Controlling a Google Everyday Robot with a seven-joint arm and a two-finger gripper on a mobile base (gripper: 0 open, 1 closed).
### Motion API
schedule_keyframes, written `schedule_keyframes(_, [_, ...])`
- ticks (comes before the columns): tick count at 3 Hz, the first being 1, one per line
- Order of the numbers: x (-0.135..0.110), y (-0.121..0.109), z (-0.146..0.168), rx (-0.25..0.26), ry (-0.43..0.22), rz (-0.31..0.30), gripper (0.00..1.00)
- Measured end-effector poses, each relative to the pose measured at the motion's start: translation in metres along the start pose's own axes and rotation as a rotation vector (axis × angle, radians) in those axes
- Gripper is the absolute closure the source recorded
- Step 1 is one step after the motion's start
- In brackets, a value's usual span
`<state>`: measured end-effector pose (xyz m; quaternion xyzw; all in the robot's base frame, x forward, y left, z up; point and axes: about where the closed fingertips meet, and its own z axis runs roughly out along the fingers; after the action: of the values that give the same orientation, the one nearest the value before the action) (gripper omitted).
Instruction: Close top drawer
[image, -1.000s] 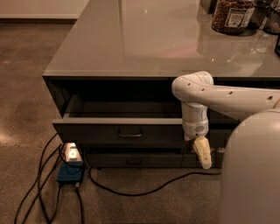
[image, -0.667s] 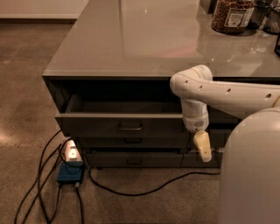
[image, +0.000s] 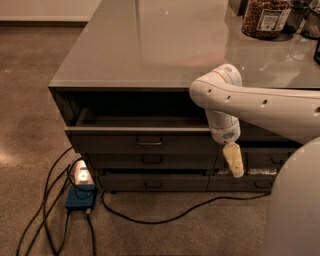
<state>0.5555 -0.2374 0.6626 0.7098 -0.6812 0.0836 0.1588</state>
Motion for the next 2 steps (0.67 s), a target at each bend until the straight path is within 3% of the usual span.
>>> schedule_keyframes(1, [0.003,0.001,0.005,0.015,-0.01,-0.015,0.0])
schedule_keyframes(2, [0.001,-0.013,0.003,0.086,-0.022,-0.094,0.0])
